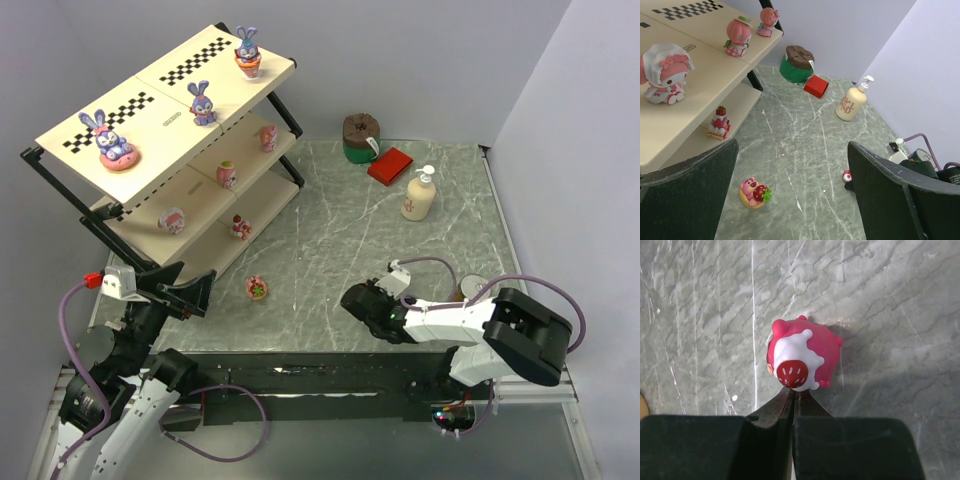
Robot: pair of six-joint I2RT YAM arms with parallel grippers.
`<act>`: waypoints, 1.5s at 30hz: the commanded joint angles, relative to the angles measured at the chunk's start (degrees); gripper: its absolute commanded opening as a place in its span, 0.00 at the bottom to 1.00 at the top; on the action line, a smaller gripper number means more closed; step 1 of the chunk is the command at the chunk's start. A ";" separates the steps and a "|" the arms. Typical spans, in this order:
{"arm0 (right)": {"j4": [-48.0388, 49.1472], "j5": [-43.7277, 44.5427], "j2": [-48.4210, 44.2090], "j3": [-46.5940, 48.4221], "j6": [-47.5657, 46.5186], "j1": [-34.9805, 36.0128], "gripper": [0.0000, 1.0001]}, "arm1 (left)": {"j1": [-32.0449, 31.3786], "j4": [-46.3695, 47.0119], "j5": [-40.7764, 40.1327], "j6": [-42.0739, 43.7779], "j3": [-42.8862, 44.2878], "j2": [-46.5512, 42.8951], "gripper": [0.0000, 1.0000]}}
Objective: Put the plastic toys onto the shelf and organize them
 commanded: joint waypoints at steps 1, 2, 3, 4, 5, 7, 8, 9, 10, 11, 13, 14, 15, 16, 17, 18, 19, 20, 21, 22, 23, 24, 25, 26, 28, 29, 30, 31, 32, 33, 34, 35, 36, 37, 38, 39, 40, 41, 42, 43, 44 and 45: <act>-10.33 1.08 -1.09 -2.47 1.49 -1.26 0.00 | 0.02 1.80 0.65 0.36 -0.19 -6.91 0.96; -11.47 1.78 -1.79 -2.64 2.63 -1.09 0.00 | 0.02 1.80 0.74 0.27 -0.10 -6.82 0.96; -13.13 2.14 -3.19 -2.82 2.99 -1.17 0.00 | 0.02 1.80 0.74 0.27 -0.10 -6.82 0.96; -13.93 2.58 -3.73 -3.26 3.86 -1.17 0.00 | 0.02 1.80 0.74 0.27 -0.10 -6.82 0.96; -14.55 3.36 -4.78 -3.52 4.30 -1.26 0.00 | 0.02 1.80 0.74 0.27 -0.10 -6.91 0.96; -16.04 4.07 -5.49 -3.96 5.01 -1.52 0.00 | 0.02 1.80 0.65 0.27 -0.10 -6.91 0.96; -15.79 4.42 -6.01 -4.14 4.49 -1.61 0.00 | 0.02 1.80 0.65 0.27 -0.10 -6.91 0.96; -15.61 4.77 -6.19 -4.57 4.22 -1.96 0.00 | 0.02 1.80 0.74 0.36 -0.10 -6.99 0.96; -14.13 4.78 -6.28 -4.84 2.65 -2.92 0.00 | 0.02 1.80 0.65 0.27 -0.19 -7.00 0.96; -12.90 4.86 -6.63 -5.10 1.59 -3.37 0.00 | 0.02 1.80 0.65 0.27 -0.19 -7.00 0.97; -7.48 4.69 -7.07 -6.33 -2.95 -4.42 0.00 | 0.02 1.80 0.65 0.27 -0.10 -7.00 0.96; -5.09 4.08 -7.42 -6.77 -5.42 -6.51 0.00 | 0.02 1.80 0.65 0.27 -0.19 -7.00 0.96; -3.24 2.94 -7.51 -7.56 -7.19 -7.32 0.00 | 0.02 1.71 0.65 0.19 -0.10 -7.00 0.96; -0.26 2.41 -7.60 -7.65 -9.90 -8.63 0.00 | 0.02 1.80 0.65 0.19 -0.10 -7.00 0.96; 0.20 1.80 -7.51 -7.74 -10.54 -10.56 0.00 | 0.02 1.80 0.65 0.19 -0.10 -7.00 0.96; 1.08 1.35 -7.42 -7.57 -11.24 -11.45 0.00 | 0.02 1.80 0.65 0.19 -0.10 -7.00 0.96; 2.39 1.26 -7.25 -7.57 -13.68 -12.15 0.00 | 0.02 1.80 0.57 0.19 -0.10 -7.08 0.96; 3.71 1.26 -7.07 -7.39 -14.58 -13.47 0.00 | 0.02 1.71 0.48 0.19 -0.19 -7.08 0.97; 3.73 1.09 -6.72 -6.52 -16.15 -14.09 0.00 | 0.02 1.80 0.48 0.10 -0.10 -7.08 0.96; 3.73 1.00 -5.94 -6.08 -16.95 -14.53 0.00 | 0.02 1.71 0.48 0.10 -0.10 -7.08 0.96; 5.55 1.00 -5.49 -4.94 -17.83 -15.23 0.00 | 0.02 1.71 0.48 0.10 -0.10 -7.00 0.96; 5.22 1.09 -5.05 -4.41 -18.10 -15.41 0.00 | 0.02 1.71 0.48 0.10 -0.10 -7.00 0.96; 4.70 0.83 -4.27 -3.79 -18.19 -15.41 0.00 | 0.02 1.71 0.39 0.10 -0.10 -7.00 0.96; 4.26 0.47 -4.09 -2.83 -18.37 -15.50 0.02 | 0.02 1.71 0.39 0.10 -0.10 -7.00 0.96; 1.01 0.03 -4.61 -2.38 -17.06 -14.98 0.08 | 0.02 1.71 0.30 0.10 -0.10 -7.17 0.96; -0.83 0.38 -5.05 -1.86 -15.83 -14.80 0.15 | 0.02 1.71 0.30 0.01 -0.19 -7.08 0.96; -7.37 1.17 -5.49 -1.33 -12.16 -13.75 0.21 | 0.02 1.71 0.30 0.10 -0.19 -7.26 0.96; -11.96 2.48 -6.10 -0.54 -8.91 -13.48 0.30 | 0.02 1.71 0.30 0.18 -0.19 -7.17 0.97; -17.75 4.41 -6.19 1.55 -5.48 -13.13 0.47 | 0.02 1.71 0.48 0.10 -0.19 -7.17 0.96; -25.38 5.47 -6.28 2.53 -0.05 -12.52 0.52 | 0.02 1.71 0.56 0.18 -0.10 -7.17 0.96; -28.67 6.44 -6.37 3.15 1.83 -11.82 0.57 | 0.02 1.80 0.57 0.19 -0.10 -7.08 0.96; -31.14 8.01 -6.46 4.37 3.59 -11.11 0.64 | 0.02 1.80 0.57 0.19 -0.10 -7.08 0.96; -35.08 8.73 -6.54 4.91 6.39 -10.32 0.67 | 0.02 1.71 0.57 0.19 -0.10 -7.08 0.96; -36.34 9.34 -6.63 5.35 7.29 -8.40 0.69 | 0.02 1.71 0.48 0.19 -0.10 -7.08 0.96; -37.40 9.78 -6.46 6.40 8.34 -7.42 0.74 | 0.02 1.71 0.48 0.19 -0.10 -7.17 0.96; -38.02 9.96 -6.20 6.84 8.96 -6.28 0.75 | 0.02 1.71 0.39 0.10 -0.10 -7.17 0.96; -38.89 10.14 -5.06 7.46 9.14 -4.53 0.75 | 0.02 1.71 0.39 0.10 -0.19 -7.26 0.97; -40.03 10.40 -4.27 8.77 10.01 -3.38 0.76 | 0.02 1.71 0.30 0.18 -0.10 -7.35 0.97; -41.00 10.93 -3.21 9.65 12.20 -2.41 0.77 | 0.02 1.62 0.30 0.10 -0.10 -7.35 0.96; -42.06 11.10 -1.12 10.44 12.91 -1.62 0.78 | 0.02 1.71 0.30 0.10 -0.10 -7.35 0.96; -42.15 11.28 0.12 12.19 12.92 -0.48 0.79 | 0.02 1.71 0.39 0.18 -0.10 -7.35 0.96; -42.24 11.37 1.44 13.08 12.66 -0.21 0.79 | 0.02 1.71 0.39 0.19 -0.10 -7.35 0.96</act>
